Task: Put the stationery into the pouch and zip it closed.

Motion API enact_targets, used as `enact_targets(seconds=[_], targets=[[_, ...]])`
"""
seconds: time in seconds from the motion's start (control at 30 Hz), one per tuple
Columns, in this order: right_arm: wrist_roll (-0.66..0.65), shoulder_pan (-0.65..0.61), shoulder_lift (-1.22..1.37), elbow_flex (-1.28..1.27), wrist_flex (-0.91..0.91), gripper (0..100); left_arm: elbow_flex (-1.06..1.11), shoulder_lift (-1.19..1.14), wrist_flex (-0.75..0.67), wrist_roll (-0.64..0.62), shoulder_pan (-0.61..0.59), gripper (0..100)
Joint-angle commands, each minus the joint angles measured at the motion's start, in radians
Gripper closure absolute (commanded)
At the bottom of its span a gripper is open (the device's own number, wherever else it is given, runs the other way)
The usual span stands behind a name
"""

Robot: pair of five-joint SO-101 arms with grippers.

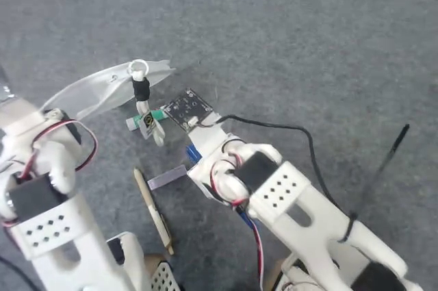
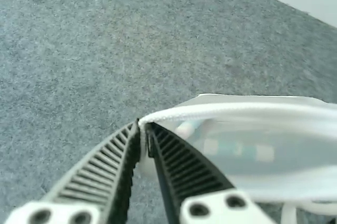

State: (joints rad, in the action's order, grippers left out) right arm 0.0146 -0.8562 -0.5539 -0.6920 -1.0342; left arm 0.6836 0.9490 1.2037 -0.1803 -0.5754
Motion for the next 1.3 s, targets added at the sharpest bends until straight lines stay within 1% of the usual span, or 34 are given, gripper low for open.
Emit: enact_targets(seconds=[0.0, 0.23, 0.43, 0.63, 0.77, 0.83, 1.0, 1.27], targets=[[-0.008, -0.012, -0.104, -0.009, 0.045, 99.2, -0.012, -0.002, -0.003, -0.015, 0.048, 99], [-0.006, -0.018, -0.177, -0.026, 0.041, 99.2, -0.012, -0.002, -0.003, -0.015, 0.055, 99], [-0.006, -0.096, -0.260, -0.035, 0.038, 99.2, -0.012, -0.002, -0.003, -0.015, 0.057, 99], [-0.005, -0.105, -0.361, -0.035, 0.038, 99.2, -0.010, -0.002, -0.003, -0.015, 0.057, 99], [-0.005, -0.139, -0.450, -0.035, 0.050, 99.2, -0.008, -0.002, -0.003, -0.015, 0.057, 99], [-0.006, -0.160, -0.503, -0.035, 0.093, 99.2, 0.001, -0.002, -0.006, -0.015, 0.057, 99], [-0.006, -0.166, -0.595, -0.035, 0.220, 99.2, 0.002, -0.002, -0.006, -0.015, 0.057, 99], [-0.015, -0.168, -0.605, -0.035, 0.421, 99.2, 0.002, -0.002, -0.006, -0.015, 0.057, 99]])
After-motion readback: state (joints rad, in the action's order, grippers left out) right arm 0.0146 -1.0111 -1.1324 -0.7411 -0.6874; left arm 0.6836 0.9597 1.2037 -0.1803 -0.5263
